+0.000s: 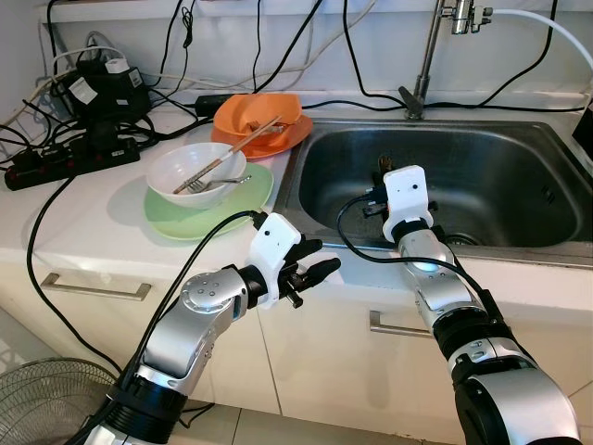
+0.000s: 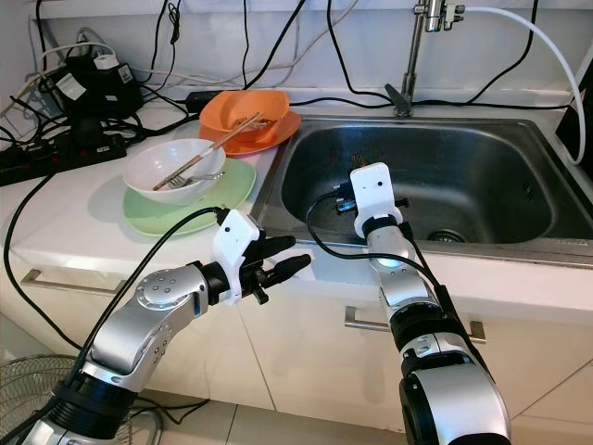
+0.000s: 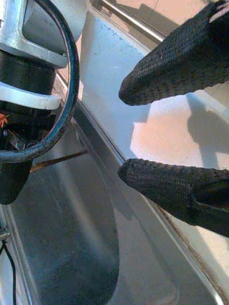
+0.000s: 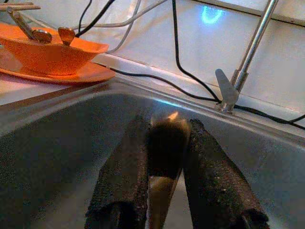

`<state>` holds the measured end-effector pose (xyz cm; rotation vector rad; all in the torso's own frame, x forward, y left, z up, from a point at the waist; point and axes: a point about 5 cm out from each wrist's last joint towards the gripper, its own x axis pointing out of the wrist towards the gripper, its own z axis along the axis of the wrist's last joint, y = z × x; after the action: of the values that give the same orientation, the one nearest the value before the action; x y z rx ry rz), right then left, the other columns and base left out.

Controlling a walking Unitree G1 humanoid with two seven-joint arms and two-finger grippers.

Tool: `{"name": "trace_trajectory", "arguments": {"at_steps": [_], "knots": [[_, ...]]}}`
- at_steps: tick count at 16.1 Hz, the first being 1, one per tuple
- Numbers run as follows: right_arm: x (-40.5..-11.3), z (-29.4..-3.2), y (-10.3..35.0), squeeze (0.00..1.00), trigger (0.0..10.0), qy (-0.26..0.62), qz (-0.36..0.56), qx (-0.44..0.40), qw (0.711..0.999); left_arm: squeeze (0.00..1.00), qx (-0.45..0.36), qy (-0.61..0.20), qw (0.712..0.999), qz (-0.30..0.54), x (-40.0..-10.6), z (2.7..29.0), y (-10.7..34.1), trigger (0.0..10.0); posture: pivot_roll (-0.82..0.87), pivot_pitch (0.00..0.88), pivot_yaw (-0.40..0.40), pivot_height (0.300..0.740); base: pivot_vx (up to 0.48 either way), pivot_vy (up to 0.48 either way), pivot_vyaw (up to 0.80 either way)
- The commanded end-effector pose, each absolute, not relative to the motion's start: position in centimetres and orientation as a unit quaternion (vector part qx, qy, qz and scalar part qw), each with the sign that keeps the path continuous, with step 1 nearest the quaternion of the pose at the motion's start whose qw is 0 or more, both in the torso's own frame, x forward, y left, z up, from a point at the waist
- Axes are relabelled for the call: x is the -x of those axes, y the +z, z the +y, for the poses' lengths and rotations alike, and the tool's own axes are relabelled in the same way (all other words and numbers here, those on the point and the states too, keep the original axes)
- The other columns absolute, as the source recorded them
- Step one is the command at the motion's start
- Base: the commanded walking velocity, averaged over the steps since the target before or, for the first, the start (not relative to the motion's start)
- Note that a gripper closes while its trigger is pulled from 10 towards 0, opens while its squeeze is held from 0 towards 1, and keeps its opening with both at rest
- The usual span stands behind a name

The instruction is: Kitchen organization

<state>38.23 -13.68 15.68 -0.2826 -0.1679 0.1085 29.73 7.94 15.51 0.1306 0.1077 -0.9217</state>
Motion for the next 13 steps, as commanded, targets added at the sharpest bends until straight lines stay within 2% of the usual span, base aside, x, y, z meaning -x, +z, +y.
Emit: {"name": "trace_trajectory", "arguments": {"at_steps": [1, 2, 8, 10, 11, 13], "knots": [[-38.4, -13.4, 16.0, 0.08, 10.0, 0.059, -0.087, 0.146, 0.984, 0.0, -0.072, -0.439, 0.894, 0.053, -29.7, 8.2, 15.5, 10.0, 0.07, 0.006, 0.08, 0.74, 0.0, 0.0, 0.0], [-38.4, -13.4, 16.0, 0.0, 10.0, 0.059, -0.087, 0.146, 0.984, 0.0, -0.072, -0.438, 0.894, 0.053, -29.7, 8.2, 15.5, 10.0, 0.07, 0.006, 0.079, 0.74, 0.0, 0.0, 0.0], [-38.5, -13.3, 16.4, 0.0, 10.0, 0.059, -0.093, 0.148, 0.983, 0.0, -0.074, -0.429, 0.899, 0.043, -30.0, 8.2, 15.8, 10.0, 0.07, 0.009, 0.079, 0.74, 0.0, 0.0, 0.0], [-38.5, -13.3, 16.7, 0.0, 10.0, 0.058, -0.1, 0.142, 0.983, 0.0, -0.09, -0.375, 0.922, -0.018, -31.2, 8.5, 17.9, 10.0, 0.07, 0.012, 0.078, 0.74, 0.0, 0.0, 0.0], [-38.5, -13.1, 16.6, 0.0, 10.0, 0.059, -0.101, 0.14, 0.983, 0.0, -0.135, -0.328, 0.934, -0.04, -32.1, 9.0, 18.8, 10.0, 0.07, 0.009, 0.077, 0.74, 0.0, 0.0, 0.0], [-38.4, -12.8, 16.5, 0.0, 10.0, 0.062, -0.101, 0.138, 0.983, 0.0, -0.185, -0.287, 0.936, -0.083, -32.5, 9.5, 19.9, 10.0, 0.08, 0.01, 0.075, 0.74, 0.0, 0.0, 0.0]]}}
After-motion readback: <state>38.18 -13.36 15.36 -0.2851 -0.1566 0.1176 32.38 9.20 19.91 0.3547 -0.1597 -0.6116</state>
